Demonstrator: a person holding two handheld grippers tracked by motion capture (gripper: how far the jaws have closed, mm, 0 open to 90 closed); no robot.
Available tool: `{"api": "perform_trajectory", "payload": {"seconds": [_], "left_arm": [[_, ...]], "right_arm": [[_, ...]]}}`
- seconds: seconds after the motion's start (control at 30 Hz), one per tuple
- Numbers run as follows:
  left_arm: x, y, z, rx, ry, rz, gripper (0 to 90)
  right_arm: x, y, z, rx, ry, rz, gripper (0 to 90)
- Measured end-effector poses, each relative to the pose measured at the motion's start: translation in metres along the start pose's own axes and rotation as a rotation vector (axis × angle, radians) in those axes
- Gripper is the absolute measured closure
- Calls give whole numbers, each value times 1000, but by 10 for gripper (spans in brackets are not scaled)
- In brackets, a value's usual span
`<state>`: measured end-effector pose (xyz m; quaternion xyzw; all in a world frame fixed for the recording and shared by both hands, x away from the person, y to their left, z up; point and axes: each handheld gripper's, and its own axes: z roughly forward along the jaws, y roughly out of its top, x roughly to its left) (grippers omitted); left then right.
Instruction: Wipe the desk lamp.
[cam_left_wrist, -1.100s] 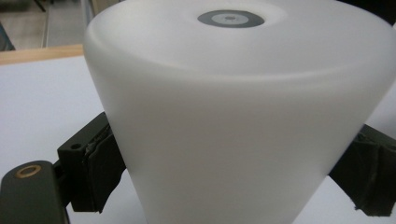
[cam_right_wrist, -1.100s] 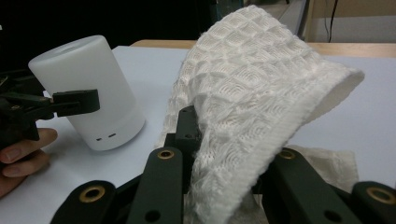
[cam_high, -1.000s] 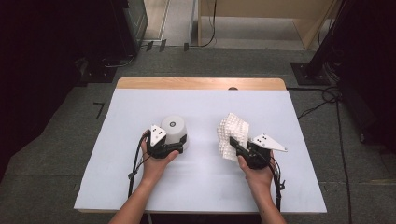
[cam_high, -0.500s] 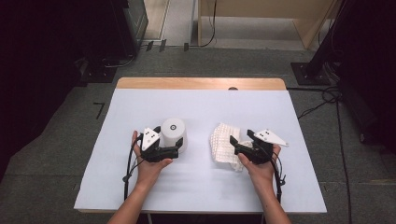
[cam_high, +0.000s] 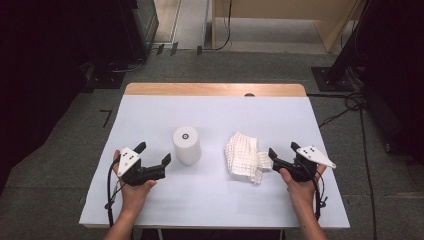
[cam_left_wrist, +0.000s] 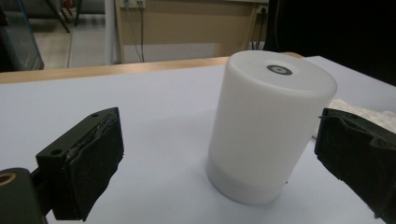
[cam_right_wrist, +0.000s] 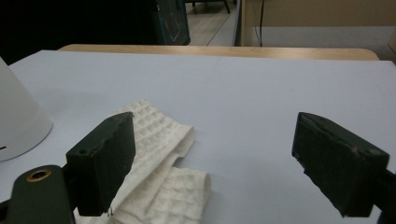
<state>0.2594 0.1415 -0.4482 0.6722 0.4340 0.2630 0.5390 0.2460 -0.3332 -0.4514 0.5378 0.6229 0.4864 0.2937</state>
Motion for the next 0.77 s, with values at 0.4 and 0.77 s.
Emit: {"api": "perform_trajectory", "payload": {"seconds": [0.4, 0.77], "left_arm": [[25, -16, -40, -8, 47, -35, 17], [37, -28, -46, 4, 52, -44, 17]], "right_arm": [[-51, -24, -49, -35, -84, 3, 136], [-68, -38, -58, -41, -101, 40, 136]]}}
